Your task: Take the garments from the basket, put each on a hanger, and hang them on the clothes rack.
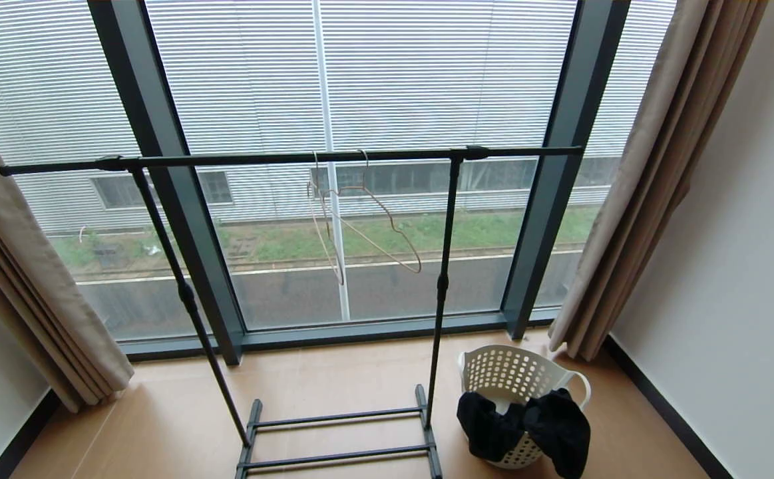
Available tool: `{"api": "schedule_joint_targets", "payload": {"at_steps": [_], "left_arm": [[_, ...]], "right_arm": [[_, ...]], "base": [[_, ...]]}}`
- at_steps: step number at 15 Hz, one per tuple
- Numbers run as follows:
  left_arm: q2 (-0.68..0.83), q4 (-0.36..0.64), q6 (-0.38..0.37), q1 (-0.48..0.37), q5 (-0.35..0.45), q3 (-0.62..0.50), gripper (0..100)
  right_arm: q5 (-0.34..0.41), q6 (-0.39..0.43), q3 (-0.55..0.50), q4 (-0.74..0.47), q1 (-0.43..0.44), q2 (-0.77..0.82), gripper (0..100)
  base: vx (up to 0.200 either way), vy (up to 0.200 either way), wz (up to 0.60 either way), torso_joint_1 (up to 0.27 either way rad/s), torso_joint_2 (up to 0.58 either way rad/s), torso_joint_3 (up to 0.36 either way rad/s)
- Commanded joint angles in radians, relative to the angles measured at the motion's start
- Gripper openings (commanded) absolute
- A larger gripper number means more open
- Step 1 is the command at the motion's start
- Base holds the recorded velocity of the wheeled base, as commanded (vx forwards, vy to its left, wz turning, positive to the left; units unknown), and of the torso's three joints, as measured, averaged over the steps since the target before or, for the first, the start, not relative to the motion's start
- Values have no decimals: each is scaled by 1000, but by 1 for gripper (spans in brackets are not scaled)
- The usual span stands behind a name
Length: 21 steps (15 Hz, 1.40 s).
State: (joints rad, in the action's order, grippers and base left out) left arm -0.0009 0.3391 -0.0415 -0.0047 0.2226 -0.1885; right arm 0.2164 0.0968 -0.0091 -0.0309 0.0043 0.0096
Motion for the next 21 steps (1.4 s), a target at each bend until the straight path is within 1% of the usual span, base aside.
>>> {"api": "schedule_joint_targets", "payload": {"at_steps": [1, 12, 14, 15, 16, 18, 20, 21], "left_arm": [[1, 0, 0, 0, 0, 0, 100], [1, 0, 0, 0, 0, 0, 100], [1, 0, -8, 0, 1, 0, 100], [1, 0, -32, 0, 3, 1, 100], [1, 0, -21, 0, 1, 1, 100], [1, 0, -23, 0, 11, 0, 100], [1, 0, -28, -1, 81, 0, 100], [1, 1, -29, -1, 83, 0, 100]], "right_arm": [[0, -2, 0, 0, 0, 3, 100], [-2, -3, 0, 2, 0, 0, 100], [-2, -5, 0, 2, 0, 0, 100], [0, 11, 0, 0, 0, 0, 100], [0, 3, 0, 2, 0, -2, 100], [0, 4, 0, 2, 0, 0, 100], [0, 3, 0, 2, 0, -2, 100], [0, 3, 0, 2, 0, -2, 100]], "base": [[0, 0, 0, 0, 0, 0], [0, 0, 0, 0, 0, 0], [0, 0, 0, 0, 0, 0], [0, 0, 0, 0, 0, 0], [0, 0, 0, 0, 0, 0], [0, 0, 0, 0, 0, 0], [0, 0, 0, 0, 0, 0], [0, 0, 0, 0, 0, 0]]}}
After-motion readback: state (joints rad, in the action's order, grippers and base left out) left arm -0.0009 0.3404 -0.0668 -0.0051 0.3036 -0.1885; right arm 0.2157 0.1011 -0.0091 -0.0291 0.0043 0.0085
